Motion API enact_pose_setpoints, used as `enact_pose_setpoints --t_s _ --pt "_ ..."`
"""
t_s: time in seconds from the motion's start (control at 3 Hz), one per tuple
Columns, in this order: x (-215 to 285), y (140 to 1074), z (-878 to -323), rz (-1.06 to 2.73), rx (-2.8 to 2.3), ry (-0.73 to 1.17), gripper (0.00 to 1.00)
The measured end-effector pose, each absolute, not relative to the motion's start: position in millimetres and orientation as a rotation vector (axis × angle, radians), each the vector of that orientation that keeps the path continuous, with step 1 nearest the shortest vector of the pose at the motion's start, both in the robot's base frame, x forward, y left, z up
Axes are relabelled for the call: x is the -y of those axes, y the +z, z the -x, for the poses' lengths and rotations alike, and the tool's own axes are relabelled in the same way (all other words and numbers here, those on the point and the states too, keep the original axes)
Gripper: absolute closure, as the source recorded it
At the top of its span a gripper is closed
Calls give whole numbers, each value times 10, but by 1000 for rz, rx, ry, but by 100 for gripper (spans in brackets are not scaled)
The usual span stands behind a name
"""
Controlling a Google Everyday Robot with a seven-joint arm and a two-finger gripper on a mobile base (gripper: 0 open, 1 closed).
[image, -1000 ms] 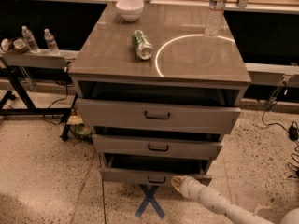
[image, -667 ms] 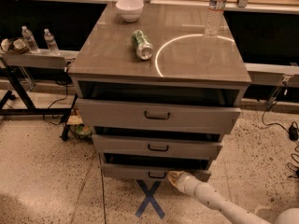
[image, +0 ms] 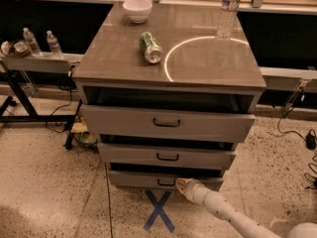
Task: Close bottom drawer
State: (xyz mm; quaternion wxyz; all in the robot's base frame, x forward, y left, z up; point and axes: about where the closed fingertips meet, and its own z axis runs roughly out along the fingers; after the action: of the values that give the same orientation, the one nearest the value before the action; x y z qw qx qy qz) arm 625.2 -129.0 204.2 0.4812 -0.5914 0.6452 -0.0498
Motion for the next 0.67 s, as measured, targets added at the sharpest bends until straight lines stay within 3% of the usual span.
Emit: enact_pose_setpoints --t_s 0.67 --pt "1443 2061 -6326 1370 -1596 -153 100"
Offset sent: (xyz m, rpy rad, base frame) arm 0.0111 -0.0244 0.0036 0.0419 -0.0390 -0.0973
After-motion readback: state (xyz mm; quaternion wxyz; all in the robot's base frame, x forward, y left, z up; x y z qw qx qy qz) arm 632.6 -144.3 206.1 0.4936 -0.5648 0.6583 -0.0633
